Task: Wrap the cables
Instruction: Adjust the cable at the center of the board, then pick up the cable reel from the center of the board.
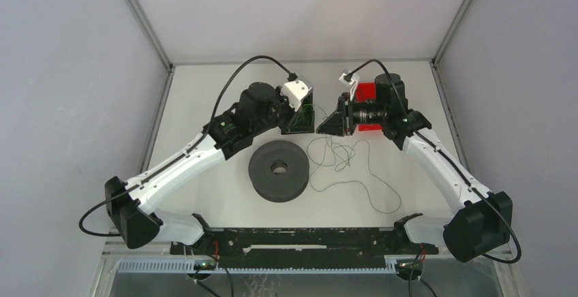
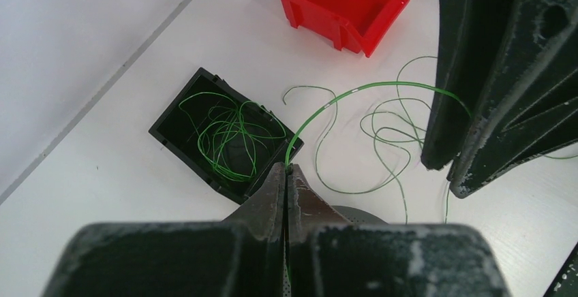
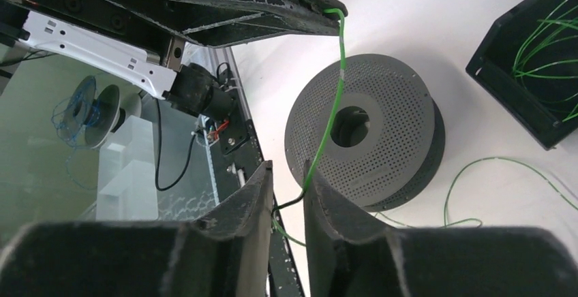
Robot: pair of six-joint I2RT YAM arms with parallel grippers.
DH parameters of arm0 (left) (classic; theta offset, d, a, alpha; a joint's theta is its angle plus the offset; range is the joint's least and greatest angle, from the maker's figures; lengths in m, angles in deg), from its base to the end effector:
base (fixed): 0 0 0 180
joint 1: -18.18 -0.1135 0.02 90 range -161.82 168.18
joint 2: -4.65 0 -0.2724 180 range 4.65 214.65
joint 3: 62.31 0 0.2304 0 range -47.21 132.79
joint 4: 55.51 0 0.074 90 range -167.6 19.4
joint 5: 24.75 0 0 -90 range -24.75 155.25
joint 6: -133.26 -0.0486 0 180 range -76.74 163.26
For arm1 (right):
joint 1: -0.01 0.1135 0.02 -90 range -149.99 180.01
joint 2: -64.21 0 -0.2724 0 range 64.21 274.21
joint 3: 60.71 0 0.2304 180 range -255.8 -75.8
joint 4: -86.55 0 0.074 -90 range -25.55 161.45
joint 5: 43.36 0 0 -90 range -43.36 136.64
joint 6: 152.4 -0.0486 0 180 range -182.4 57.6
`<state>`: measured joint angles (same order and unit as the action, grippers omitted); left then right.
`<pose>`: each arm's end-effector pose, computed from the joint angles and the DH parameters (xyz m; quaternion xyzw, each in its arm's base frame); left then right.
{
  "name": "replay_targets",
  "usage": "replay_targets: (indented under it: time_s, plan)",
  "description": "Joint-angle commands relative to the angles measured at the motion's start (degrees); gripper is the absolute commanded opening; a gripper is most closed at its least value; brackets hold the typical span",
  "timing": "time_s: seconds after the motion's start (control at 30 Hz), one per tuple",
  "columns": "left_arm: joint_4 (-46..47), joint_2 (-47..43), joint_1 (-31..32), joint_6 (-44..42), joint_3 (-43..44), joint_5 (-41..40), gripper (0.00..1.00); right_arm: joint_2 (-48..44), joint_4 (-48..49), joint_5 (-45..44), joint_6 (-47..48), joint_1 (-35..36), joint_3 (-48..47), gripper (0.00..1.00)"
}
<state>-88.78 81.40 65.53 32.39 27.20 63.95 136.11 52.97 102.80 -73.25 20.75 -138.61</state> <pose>0.2021 -0.2178 0.3866 0.3941 0.7210 -0.1695 0.5442 0.2233 0.1277 0.3497 -0.3080 0.7308 0.5118 0.3303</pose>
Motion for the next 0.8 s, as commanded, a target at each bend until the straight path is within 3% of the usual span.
replay_targets:
  time_s: [0.0, 0.1, 0.33, 0.4, 0.6, 0.7, 0.77]
  plan:
    - [1.29, -0.55, 0.28, 1.07, 2.57, -0.39, 0.00, -0.98, 4.38, 0.47, -0.24, 0.07, -0.39, 0.20]
    - [1.67, -0.78, 0.28, 1.49, 2.19, -0.67, 0.00, -1.85, 3.42, -0.22, 0.48, -1.25, -0.39, 0.01]
    - [3.44, -1.37, -1.31, 2.72, 0.71, 7.49, 0.02, -5.51, 1.28, -3.74, 4.69, -1.75, 0.14, 0.00]
    - [4.18, -1.71, -2.80, 3.96, 0.41, 12.42, 0.14, -6.46, 0.01, -4.66, 7.10, -1.66, 0.14, 0.00]
    - [6.01, -3.05, -10.99, 9.00, 0.47, 29.16, 0.64, -8.44, -6.28, -9.09, 15.01, -1.68, 0.14, 0.00]
    - [4.34, -3.94, -14.95, 7.07, -0.16, 35.08, 0.80, -9.00, -10.42, -11.23, 18.75, -2.19, 0.14, 0.00]
    - [-0.31, -4.50, -15.69, 1.92, -1.04, 35.61, 0.85, -9.63, -12.00, -11.28, 20.20, -3.12, 0.48, 0.00]
